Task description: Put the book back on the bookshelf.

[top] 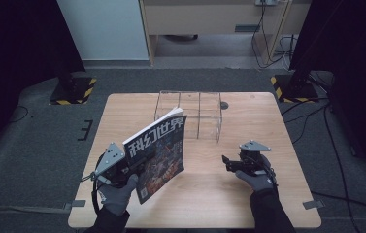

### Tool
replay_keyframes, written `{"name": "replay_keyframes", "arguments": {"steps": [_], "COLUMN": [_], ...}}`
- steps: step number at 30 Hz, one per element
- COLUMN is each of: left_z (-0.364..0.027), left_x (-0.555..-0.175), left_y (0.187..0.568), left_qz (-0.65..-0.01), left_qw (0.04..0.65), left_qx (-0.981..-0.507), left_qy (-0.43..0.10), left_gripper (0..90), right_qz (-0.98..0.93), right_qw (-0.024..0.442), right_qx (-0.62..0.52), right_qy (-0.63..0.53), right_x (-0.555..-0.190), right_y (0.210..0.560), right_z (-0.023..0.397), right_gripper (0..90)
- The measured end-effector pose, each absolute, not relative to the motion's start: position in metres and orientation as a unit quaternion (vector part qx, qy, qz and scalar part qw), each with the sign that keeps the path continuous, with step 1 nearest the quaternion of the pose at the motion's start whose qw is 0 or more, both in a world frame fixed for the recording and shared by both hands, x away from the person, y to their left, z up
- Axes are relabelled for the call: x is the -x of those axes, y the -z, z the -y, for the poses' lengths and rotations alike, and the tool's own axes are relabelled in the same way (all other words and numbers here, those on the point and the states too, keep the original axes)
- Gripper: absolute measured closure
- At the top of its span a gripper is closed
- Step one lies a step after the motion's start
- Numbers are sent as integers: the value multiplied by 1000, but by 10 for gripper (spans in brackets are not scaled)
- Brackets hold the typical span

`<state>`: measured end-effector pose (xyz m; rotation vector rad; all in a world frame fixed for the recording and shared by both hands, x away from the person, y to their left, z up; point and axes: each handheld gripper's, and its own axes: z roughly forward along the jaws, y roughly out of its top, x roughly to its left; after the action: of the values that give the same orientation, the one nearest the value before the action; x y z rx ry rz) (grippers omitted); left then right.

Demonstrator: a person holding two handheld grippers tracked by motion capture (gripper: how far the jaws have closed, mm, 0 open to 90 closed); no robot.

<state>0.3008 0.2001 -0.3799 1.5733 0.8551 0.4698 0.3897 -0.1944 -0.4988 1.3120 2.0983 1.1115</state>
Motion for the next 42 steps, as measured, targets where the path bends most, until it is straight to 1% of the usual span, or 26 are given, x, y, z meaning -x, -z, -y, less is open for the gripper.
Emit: {"name": "replay_keyframes", "arguments": {"steps": [2,7,13,21,28,42], "left_z": [-201,-200,-201,-210,-212,-215], "left_x": [-303,-307,-313,-322,-335,-360], "left_y": [377,375,368,353,338,320], "left_qz": [-372,-374,-377,-386,-396,-409], "left_qw": [603,605,612,629,631,644], "left_qx": [-676,-674,-664,-639,-621,-594], "left_qy": [-204,-203,-206,-217,-242,-256], "left_gripper": [818,818,818,818,818,817], "right_qz": [-765,-769,-769,-777,-787,-787], "right_qw": [209,212,201,203,199,199], "right_qx": [-476,-475,-489,-484,-486,-486], "right_qy": [-381,-370,-358,-348,-325,-324], "right_x": [-386,-383,-378,-377,-377,-378], "right_y": [506,511,521,524,533,537], "right_z": [203,216,230,229,229,229], "right_gripper": [127,120,111,108,104,84]}}
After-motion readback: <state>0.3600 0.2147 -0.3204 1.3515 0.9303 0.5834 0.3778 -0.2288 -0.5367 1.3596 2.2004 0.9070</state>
